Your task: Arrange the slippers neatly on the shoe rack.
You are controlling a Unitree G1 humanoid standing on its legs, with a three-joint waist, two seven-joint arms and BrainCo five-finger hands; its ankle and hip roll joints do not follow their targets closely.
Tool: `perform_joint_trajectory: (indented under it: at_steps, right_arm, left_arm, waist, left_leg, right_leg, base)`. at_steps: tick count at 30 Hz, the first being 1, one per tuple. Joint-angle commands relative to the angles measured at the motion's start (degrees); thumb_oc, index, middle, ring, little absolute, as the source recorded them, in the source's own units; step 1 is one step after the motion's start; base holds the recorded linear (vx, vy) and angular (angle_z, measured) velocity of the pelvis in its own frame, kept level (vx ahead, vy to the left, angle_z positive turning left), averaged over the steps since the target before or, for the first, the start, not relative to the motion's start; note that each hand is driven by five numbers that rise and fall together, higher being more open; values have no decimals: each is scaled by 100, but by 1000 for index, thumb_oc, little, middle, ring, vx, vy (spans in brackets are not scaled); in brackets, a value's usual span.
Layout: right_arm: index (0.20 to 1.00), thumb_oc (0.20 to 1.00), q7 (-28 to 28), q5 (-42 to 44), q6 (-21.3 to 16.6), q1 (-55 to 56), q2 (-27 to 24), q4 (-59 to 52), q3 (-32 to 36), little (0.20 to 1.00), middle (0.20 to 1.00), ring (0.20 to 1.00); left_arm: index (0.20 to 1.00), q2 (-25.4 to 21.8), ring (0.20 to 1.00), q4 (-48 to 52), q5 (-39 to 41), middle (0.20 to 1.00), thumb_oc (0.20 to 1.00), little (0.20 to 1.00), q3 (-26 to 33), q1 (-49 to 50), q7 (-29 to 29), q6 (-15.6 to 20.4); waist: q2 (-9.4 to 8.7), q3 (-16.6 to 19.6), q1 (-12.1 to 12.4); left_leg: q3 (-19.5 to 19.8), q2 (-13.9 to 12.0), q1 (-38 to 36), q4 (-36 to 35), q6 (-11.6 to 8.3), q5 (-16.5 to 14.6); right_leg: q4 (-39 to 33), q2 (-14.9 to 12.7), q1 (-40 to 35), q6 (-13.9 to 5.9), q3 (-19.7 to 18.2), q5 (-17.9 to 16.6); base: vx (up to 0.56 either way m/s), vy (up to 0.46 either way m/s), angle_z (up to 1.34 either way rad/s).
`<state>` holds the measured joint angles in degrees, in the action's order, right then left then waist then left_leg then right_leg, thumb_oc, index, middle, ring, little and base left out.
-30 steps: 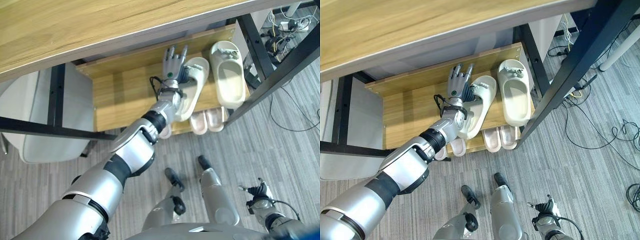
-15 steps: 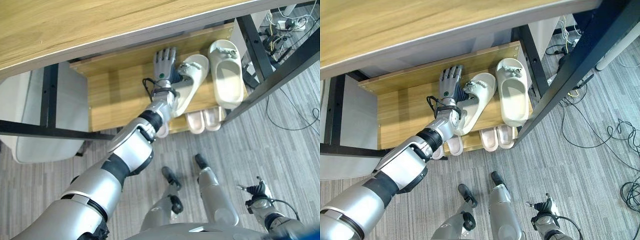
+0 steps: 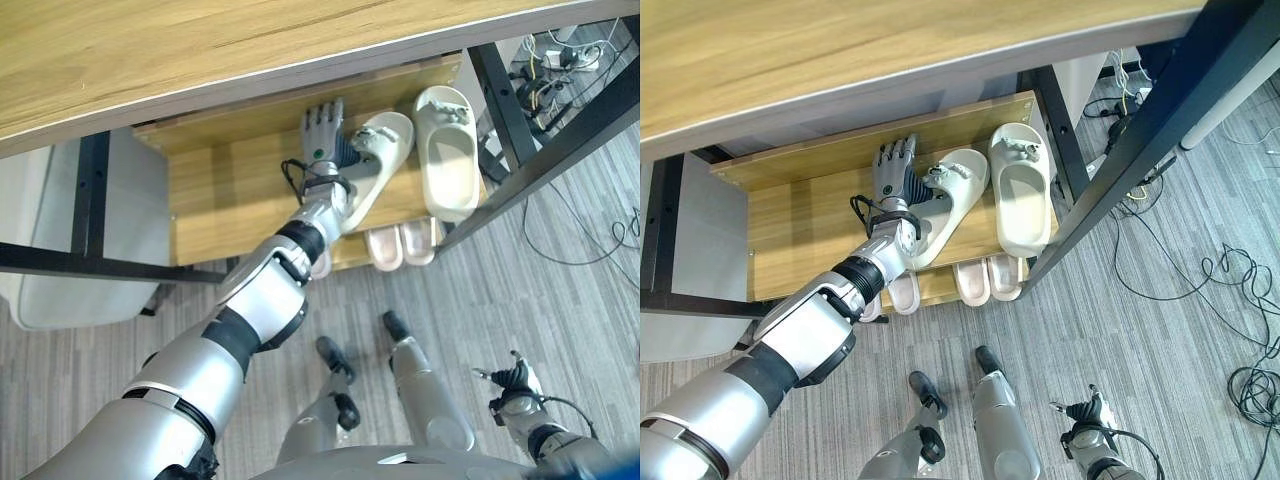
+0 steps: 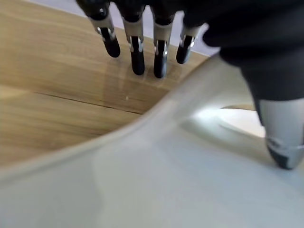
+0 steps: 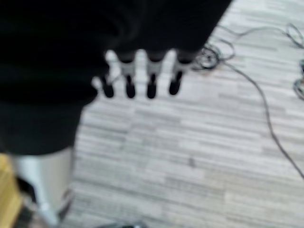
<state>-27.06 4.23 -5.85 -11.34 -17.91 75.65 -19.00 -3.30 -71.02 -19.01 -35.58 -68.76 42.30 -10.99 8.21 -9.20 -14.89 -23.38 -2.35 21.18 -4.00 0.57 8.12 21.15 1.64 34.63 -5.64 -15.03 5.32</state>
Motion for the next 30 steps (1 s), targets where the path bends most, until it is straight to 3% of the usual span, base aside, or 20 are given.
perform_joint_trajectory:
  at_steps: [1, 19, 25, 30]
  right_arm:
    - [1000, 1000, -12, -45, 43, -180, -286, 103, -327, 1000, 1000, 1000]
    - [1000, 1000, 223, 118, 216, -456, -329, 253, -276, 1000, 1000, 1000]
    - [1000, 1000, 272, 209, 288, -530, -357, 352, -249, 1000, 1000, 1000]
    - [1000, 1000, 312, 366, 421, -648, -381, 483, -161, 1000, 1000, 1000]
  left_arm:
    - [1000, 49, 1000, -420, 69, 1000, 1000, 1000, 629, -519, 69, 96]
    - [1000, -270, 1000, -295, 535, 1000, 1000, 1000, 718, -434, -222, 404]
    - [1000, -386, 1000, -346, 887, 1000, 1000, 1000, 722, -568, -539, 585]
    - [1000, -339, 1000, -425, 1647, 1000, 1000, 1000, 781, -494, -993, 841]
  waist:
    - [225, -326, -25]
    - [164, -375, 245]
    - [219, -418, 313]
    - [332, -379, 458]
  left_leg:
    - [939, -284, 331, 499, -376, -427]
    - [1125, -259, 0, 666, -380, -432]
    - [1173, -227, -100, 611, -366, -370]
    - [1195, -211, -189, 591, -359, -341]
  right_leg:
    - [-737, -247, -99, 26, 700, -400]
    - [-638, -333, -581, 40, 826, -322]
    - [-625, -358, -655, 37, 869, -322]
    - [-626, -372, -737, 27, 883, -324]
  base:
    - [-8, -16, 8]
    - [-14, -3, 6]
    - [-37, 6, 10]
    - [-5, -1, 1]
